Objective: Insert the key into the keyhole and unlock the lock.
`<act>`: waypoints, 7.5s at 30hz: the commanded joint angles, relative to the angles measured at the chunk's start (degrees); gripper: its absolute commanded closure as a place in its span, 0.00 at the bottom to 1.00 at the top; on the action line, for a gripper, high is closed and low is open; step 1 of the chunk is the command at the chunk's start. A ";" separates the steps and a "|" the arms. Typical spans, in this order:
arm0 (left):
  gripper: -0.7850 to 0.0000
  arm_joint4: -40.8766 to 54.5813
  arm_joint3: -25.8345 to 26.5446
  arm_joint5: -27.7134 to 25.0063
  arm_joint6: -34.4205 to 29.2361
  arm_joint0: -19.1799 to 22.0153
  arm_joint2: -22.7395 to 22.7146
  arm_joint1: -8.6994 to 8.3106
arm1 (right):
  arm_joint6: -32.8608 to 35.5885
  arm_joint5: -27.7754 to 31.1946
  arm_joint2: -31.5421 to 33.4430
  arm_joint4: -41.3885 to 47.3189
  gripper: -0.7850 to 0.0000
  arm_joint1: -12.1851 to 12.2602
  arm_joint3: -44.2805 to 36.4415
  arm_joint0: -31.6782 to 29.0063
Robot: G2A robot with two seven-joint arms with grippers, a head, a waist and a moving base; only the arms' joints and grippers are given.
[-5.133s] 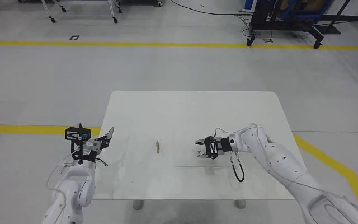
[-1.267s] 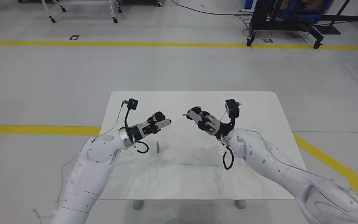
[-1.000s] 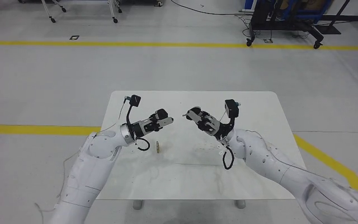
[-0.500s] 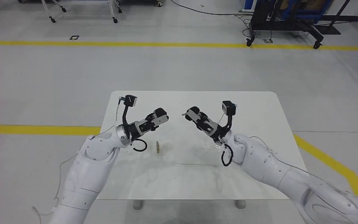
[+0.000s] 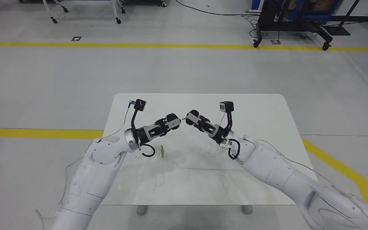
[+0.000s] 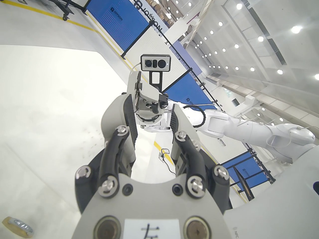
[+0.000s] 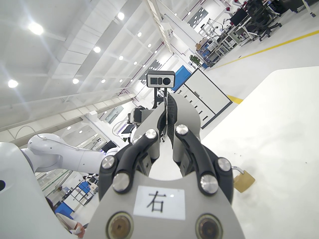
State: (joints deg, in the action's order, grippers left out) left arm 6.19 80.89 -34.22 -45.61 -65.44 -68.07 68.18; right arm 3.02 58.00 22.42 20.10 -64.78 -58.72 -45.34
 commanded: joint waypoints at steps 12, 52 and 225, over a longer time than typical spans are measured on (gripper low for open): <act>0.67 -0.72 -0.79 1.16 0.25 1.00 1.25 -0.08 | 7.59 0.00 4.28 2.67 1.00 -2.14 1.39 -1.76; 1.00 -1.19 -1.62 1.61 2.55 2.03 0.31 -0.93 | 18.66 0.00 13.02 3.52 0.00 -6.14 3.85 -5.02; 0.86 -60.74 9.22 41.60 -15.30 0.89 13.12 -1.97 | 18.66 -16.87 42.89 -32.29 1.00 4.80 -14.64 -24.44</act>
State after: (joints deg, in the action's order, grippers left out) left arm -54.53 90.12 7.43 -60.90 -64.54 -54.93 66.19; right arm 21.69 41.13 65.31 -12.19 -59.97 -73.36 -69.78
